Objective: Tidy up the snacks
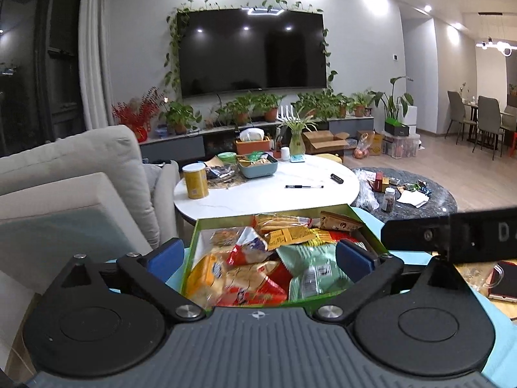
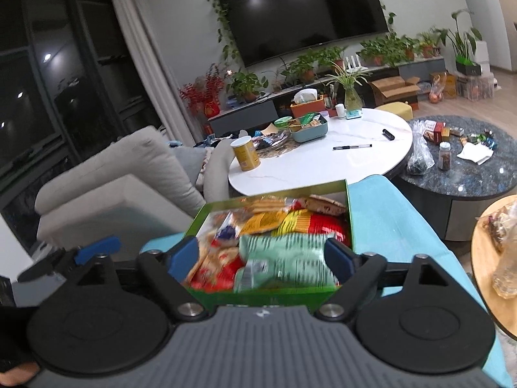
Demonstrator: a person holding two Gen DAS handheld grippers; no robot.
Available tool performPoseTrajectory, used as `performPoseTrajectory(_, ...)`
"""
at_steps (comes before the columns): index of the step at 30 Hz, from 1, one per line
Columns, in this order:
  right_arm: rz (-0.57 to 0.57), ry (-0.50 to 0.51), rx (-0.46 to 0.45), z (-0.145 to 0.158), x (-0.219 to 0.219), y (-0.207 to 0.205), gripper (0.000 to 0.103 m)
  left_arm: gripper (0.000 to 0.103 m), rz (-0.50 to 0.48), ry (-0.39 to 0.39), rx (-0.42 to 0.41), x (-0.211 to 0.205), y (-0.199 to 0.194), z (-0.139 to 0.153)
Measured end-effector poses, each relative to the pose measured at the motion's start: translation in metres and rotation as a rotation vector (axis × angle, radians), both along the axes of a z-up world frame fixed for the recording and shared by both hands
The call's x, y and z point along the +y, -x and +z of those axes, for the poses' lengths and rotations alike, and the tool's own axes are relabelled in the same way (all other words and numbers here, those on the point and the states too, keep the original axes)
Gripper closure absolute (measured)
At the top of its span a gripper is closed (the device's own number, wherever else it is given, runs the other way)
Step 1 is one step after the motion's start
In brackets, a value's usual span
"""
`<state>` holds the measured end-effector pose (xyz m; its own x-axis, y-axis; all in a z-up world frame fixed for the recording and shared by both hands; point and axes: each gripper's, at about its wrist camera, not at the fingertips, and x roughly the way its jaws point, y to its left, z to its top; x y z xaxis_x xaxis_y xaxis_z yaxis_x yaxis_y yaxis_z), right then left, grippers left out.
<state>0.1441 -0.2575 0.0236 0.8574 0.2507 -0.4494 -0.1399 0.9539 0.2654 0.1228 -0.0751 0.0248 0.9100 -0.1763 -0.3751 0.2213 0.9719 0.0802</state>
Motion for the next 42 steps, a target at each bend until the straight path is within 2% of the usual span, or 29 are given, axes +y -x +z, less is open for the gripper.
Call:
performPoseTrajectory(4,0.009,0.021,-0.021,-0.002,0.008,0.026,0.034,0.001,0.008,-0.001,-0.017,0.006,0.028,-0.002)
performPoseTrajectory(11,0.023,0.050,-0.061,-0.002,0.016,0.060,0.033,0.001,0.038,0.047,-0.005,0.020,0.063,-0.008)
performPoseTrajectory(17,0.011,0.043,-0.114,-0.004,0.012,0.080,0.034,0.001,0.099,-0.006,-0.010,0.021,0.083,-0.014)
performPoseTrajectory(20,0.002,0.048,-0.122,-0.010,0.011,0.086,0.034,0.000,0.111,-0.001,-0.016,0.025,0.092,-0.014)
performPoseTrajectory(27,-0.014,0.114,-0.160,-0.021,0.019,0.097,0.033,0.000,0.135,-0.009,-0.020,0.031,0.101,-0.012)
performPoseTrajectory(33,-0.001,0.176,-0.206,-0.022,0.024,0.107,0.034,0.000,0.157,0.017,-0.023,0.037,0.106,-0.010)
performPoseTrajectory(42,0.010,0.192,-0.203,-0.025,0.029,0.110,0.033,0.000,0.166,0.033,-0.002,0.040,0.108,-0.016)
